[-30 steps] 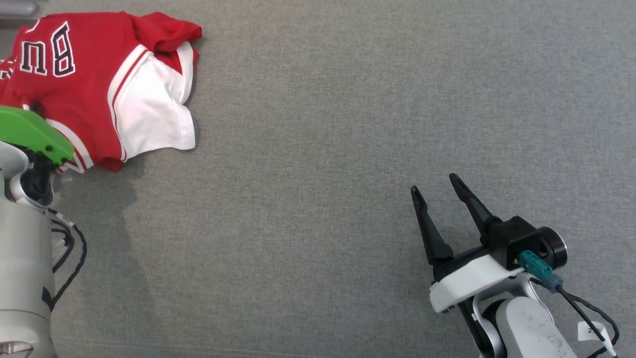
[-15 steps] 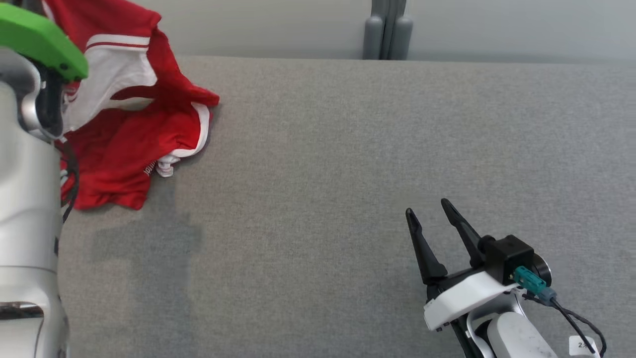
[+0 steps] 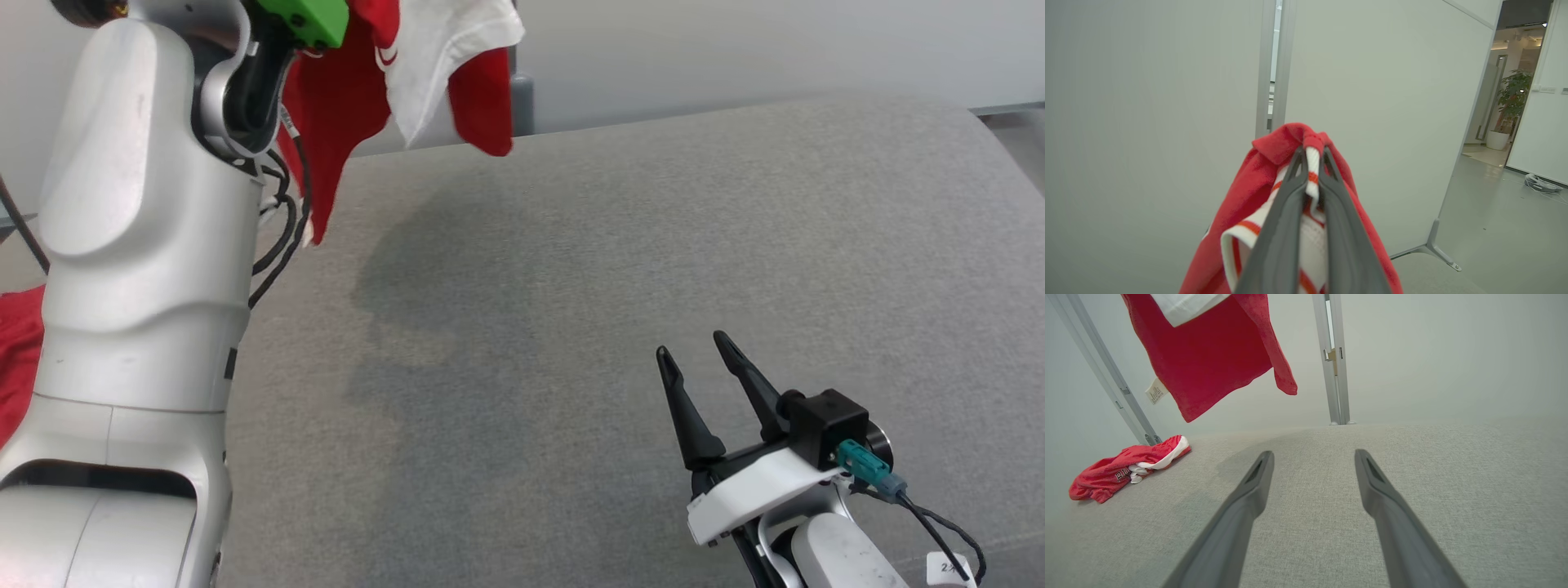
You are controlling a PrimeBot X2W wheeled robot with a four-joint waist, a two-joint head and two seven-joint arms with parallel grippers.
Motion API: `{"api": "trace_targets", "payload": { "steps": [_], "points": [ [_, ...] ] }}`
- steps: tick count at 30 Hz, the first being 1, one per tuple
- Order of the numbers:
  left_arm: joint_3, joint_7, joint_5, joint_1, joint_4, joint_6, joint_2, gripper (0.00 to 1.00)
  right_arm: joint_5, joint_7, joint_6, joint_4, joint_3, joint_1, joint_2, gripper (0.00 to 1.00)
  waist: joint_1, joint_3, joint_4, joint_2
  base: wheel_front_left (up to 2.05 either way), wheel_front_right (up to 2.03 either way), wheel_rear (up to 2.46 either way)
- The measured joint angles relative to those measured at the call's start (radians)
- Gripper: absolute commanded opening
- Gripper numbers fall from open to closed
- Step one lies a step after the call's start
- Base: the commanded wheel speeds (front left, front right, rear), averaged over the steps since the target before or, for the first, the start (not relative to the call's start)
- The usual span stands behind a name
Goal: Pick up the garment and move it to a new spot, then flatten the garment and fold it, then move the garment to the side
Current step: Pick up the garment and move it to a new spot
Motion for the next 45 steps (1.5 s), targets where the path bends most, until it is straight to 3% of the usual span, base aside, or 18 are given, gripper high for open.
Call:
{"api": "trace_targets", "payload": {
  "steps": [11,19,26,27,28,39,45],
  "points": [
    [-0.175,0.038,-0.043,0.058,-0.147,-0.011,-0.031,0.0,0.022,-0.018,0.0,0.001,-0.012,-0.031,-0.001,1.0,0.0,0.043,-0.174,0.0,0.0,0.0,0.0],
    [-0.282,0.097,0.048,0.248,-0.007,0.007,0.058,0.0,0.03,-0.026,0.0,0.006,-0.023,-0.045,-0.001,1.0,0.0,0.112,-0.227,0.0,0.0,0.0,0.0],
    [-0.318,0.052,0.078,0.342,0.128,0.018,0.093,0.0,0.03,-0.03,0.0,0.014,-0.019,-0.046,-0.001,1.0,0.0,0.133,-0.205,0.0,0.0,0.0,0.0],
    [-0.319,0.034,0.079,0.353,0.141,0.022,0.092,0.62,0.03,-0.03,0.0,0.014,-0.016,-0.047,-0.001,1.0,0.0,0.133,-0.199,0.0,0.0,0.0,0.0],
    [-0.318,0.015,0.078,0.365,0.158,0.022,0.087,1.0,0.03,-0.03,0.0,0.016,-0.014,-0.048,-0.001,1.0,0.0,0.133,-0.193,0.0,0.0,0.0,0.0],
    [-0.2,-0.311,-0.038,0.471,0.154,0.016,0.041,1.0,0.019,-0.031,0.0,0.021,-0.034,-0.037,0.0,1.0,0.0,0.109,-0.122,0.0,0.0,0.0,0.0],
    [-0.142,-0.378,-0.035,0.589,0.026,0.023,0.082,1.0,0.012,-0.031,0.0,0.021,-0.047,-0.022,0.0,1.0,0.0,0.083,-0.074,0.0,0.0,0.0,0.0]
  ]
}}
